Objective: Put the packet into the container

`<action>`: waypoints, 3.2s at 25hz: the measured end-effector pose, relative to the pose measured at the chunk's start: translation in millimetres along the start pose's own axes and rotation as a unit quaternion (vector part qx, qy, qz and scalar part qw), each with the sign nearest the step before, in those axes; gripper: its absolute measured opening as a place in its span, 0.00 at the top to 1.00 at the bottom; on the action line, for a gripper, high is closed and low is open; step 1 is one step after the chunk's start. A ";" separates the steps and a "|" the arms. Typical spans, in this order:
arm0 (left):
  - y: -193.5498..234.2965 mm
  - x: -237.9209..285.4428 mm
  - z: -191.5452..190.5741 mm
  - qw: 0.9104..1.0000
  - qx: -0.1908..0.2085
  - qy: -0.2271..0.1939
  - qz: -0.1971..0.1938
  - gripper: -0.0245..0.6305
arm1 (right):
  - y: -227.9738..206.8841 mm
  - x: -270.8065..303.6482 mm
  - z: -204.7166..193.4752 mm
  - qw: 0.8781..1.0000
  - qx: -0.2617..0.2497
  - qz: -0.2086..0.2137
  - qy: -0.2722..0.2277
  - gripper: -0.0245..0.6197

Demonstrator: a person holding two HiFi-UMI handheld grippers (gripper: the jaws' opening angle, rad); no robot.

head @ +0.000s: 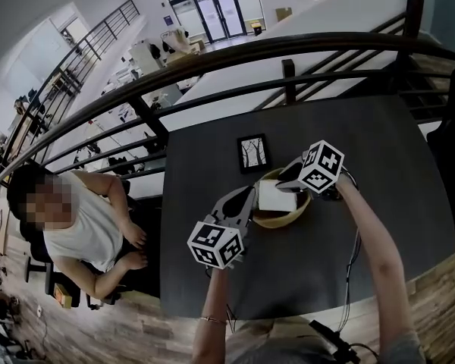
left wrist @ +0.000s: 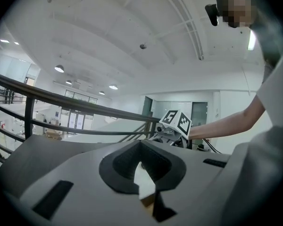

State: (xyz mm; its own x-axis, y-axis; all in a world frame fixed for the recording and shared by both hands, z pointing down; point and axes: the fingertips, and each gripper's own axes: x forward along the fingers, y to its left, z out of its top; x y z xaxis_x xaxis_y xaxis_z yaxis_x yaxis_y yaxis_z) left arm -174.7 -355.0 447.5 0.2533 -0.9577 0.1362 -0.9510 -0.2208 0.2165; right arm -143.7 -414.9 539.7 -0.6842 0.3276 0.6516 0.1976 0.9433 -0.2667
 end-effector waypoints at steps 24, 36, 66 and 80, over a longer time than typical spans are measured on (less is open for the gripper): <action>-2.5 7.4 -8.8 1.000 -0.008 0.013 -0.018 0.95 | -24.0 13.8 -7.2 0.995 0.011 -0.096 0.014 0.74; -24.0 -11.3 17.0 1.000 0.001 -0.020 -0.015 0.95 | 26.0 -39.4 35.1 0.971 0.072 -0.124 -0.192 0.80; -135.0 -105.1 26.0 0.995 0.037 -0.052 -0.072 0.95 | 209.9 -126.7 24.1 0.885 0.060 -0.218 -0.408 0.95; -139.8 -108.3 28.5 0.995 0.044 -0.055 -0.075 0.95 | 215.5 -123.3 25.7 0.886 0.048 -0.224 -0.404 0.95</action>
State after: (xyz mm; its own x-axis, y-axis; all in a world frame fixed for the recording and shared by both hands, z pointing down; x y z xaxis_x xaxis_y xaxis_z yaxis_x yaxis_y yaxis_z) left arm -74.2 -225.7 375.0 0.3764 -0.9264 0.0014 -0.9174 -0.3725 0.1401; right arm -34.8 -253.3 383.6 -0.9653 -0.2610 -0.0029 -0.2554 0.9471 -0.1943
